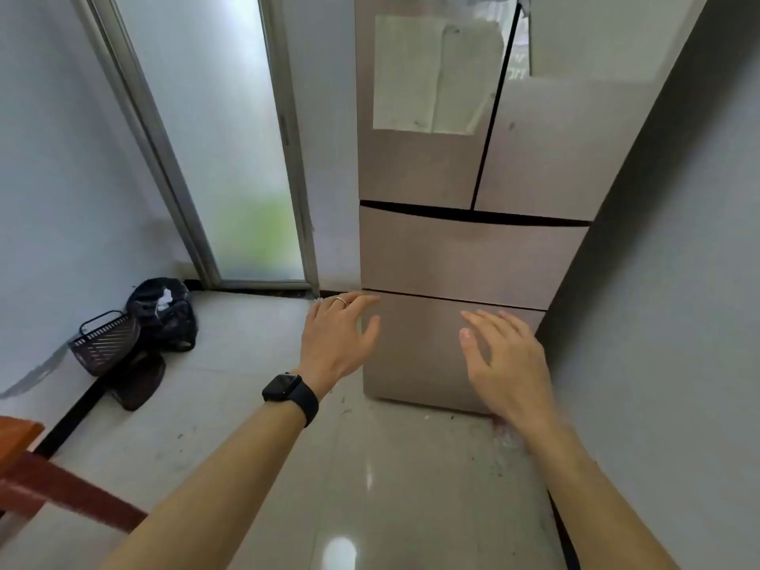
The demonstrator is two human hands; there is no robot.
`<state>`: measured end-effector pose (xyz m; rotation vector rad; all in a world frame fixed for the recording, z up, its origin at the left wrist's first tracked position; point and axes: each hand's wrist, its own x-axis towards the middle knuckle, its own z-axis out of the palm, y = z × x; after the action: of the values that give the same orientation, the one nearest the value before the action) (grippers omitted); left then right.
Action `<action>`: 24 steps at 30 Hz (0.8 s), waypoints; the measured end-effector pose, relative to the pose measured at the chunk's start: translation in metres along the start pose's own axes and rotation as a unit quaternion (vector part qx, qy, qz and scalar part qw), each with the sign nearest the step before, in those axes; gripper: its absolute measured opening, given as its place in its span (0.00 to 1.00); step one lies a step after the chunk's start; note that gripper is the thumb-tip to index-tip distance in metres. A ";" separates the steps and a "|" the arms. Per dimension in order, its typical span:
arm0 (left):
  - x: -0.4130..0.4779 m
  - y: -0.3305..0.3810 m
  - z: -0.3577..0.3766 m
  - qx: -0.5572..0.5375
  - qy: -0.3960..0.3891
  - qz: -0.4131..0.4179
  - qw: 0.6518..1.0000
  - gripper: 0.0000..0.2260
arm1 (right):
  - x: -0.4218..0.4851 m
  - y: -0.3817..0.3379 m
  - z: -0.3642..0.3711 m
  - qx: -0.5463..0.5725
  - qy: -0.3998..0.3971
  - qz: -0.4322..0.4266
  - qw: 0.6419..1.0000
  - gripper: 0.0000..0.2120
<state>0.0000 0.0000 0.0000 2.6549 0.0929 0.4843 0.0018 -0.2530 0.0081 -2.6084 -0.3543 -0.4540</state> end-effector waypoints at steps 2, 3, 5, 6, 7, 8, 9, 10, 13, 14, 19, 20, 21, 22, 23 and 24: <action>0.025 -0.001 0.008 -0.008 0.001 -0.018 1.000 0.17 | 0.032 0.004 0.007 0.010 -0.023 -0.002 1.000 0.25; 0.038 -0.005 0.015 -0.005 0.003 -0.026 1.000 0.18 | 0.049 0.006 0.014 0.007 -0.030 -0.006 1.000 0.25; 0.063 -0.016 0.027 -0.008 -0.005 -0.039 0.999 0.18 | 0.082 0.009 0.030 0.007 -0.053 -0.009 0.999 0.25; 0.076 -0.022 0.033 -0.008 -0.008 -0.039 0.999 0.18 | 0.097 0.010 0.040 0.001 -0.058 -0.017 0.998 0.25; 0.089 -0.029 0.039 -0.009 -0.009 -0.040 0.999 0.18 | 0.113 0.012 0.050 -0.004 -0.063 -0.022 0.998 0.25; 0.103 -0.036 0.044 -0.016 -0.011 -0.045 0.999 0.18 | 0.130 0.014 0.061 -0.006 -0.067 -0.022 0.997 0.25; 0.117 -0.043 0.049 -0.025 -0.013 -0.050 0.998 0.18 | 0.146 0.014 0.071 -0.014 -0.071 -0.027 0.997 0.24; 0.132 -0.050 0.053 -0.038 -0.016 -0.057 0.998 0.18 | 0.164 0.013 0.081 -0.020 -0.073 -0.031 0.997 0.24; 0.184 -0.073 0.065 -0.077 -0.025 -0.070 0.994 0.18 | 0.220 0.004 0.110 -0.030 -0.071 -0.040 0.996 0.23; 0.203 -0.081 0.069 -0.086 -0.032 -0.073 0.993 0.18 | 0.239 0.000 0.118 -0.036 -0.068 -0.042 0.996 0.23; 0.295 -0.120 0.083 -0.164 -0.071 -0.113 0.977 0.19 | 0.336 -0.027 0.149 -0.020 0.010 -0.058 0.998 0.22; 0.312 -0.126 0.085 -0.201 -0.077 -0.120 0.969 0.20 | 0.355 -0.032 0.154 -0.016 0.041 -0.067 0.997 0.23; 0.326 -0.131 0.087 -0.234 -0.083 -0.126 0.960 0.21 | 0.374 -0.038 0.159 -0.018 0.071 -0.074 0.995 0.23; 0.340 -0.135 0.090 -0.262 -0.089 -0.129 0.952 0.22 | 0.392 -0.042 0.164 -0.028 0.099 -0.081 0.991 0.24; 0.354 -0.139 0.092 -0.286 -0.095 -0.133 0.944 0.24 | 0.409 -0.045 0.169 -0.045 0.124 -0.086 0.988 0.25; 0.366 -0.142 0.095 -0.308 -0.099 -0.137 0.936 0.25 | 0.424 -0.047 0.175 -0.063 0.145 -0.090 0.983 0.26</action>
<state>0.3777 0.1416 -0.0237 2.0155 0.2078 0.1186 0.4178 -0.0567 0.0394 -2.5885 -0.4757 -0.9345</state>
